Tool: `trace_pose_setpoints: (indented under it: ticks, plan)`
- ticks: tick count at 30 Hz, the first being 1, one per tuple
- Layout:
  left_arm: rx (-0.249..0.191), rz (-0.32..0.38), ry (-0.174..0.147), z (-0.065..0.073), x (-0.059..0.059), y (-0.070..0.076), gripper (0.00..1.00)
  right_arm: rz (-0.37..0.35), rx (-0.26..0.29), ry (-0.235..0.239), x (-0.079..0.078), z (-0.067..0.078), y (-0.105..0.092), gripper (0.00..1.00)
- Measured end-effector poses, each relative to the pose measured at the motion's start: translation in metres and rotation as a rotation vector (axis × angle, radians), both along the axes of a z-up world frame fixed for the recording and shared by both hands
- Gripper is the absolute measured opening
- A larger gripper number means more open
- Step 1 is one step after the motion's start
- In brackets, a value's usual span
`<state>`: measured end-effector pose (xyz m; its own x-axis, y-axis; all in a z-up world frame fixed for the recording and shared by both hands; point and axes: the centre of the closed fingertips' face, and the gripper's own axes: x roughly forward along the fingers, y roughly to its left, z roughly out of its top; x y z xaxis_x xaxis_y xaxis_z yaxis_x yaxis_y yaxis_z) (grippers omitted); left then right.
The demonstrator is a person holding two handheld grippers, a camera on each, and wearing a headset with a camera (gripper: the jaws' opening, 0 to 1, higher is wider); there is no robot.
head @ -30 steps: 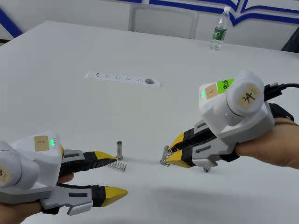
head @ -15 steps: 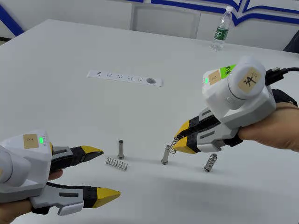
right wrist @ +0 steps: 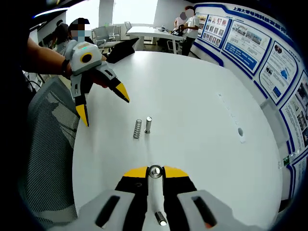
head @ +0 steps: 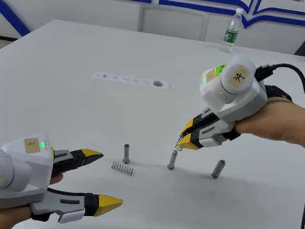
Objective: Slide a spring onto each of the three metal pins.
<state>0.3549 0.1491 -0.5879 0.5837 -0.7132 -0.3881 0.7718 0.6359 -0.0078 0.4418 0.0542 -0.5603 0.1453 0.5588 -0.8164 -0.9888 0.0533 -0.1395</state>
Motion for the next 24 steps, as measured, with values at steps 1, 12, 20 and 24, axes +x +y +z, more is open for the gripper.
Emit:
trace_pose_setpoints:
  ticks: [1,12,20,24]
  plan:
    - [0.0,0.0,0.0,0.0,0.0,0.0,0.68,-0.002,-0.001,0.003,0.001,-0.001,0.0,0.12]
    - [0.003,0.006,0.009,-0.002,-0.001,0.002,0.68,-0.024,0.003,0.031,0.006,-0.013,0.001,0.12]
    - [0.004,0.009,0.012,-0.003,-0.001,0.003,0.68,-0.024,-0.004,0.041,0.006,-0.018,0.002,0.12]
    - [0.005,0.012,0.015,-0.005,-0.002,0.004,0.67,-0.023,-0.013,0.043,0.005,-0.02,0.002,0.12]
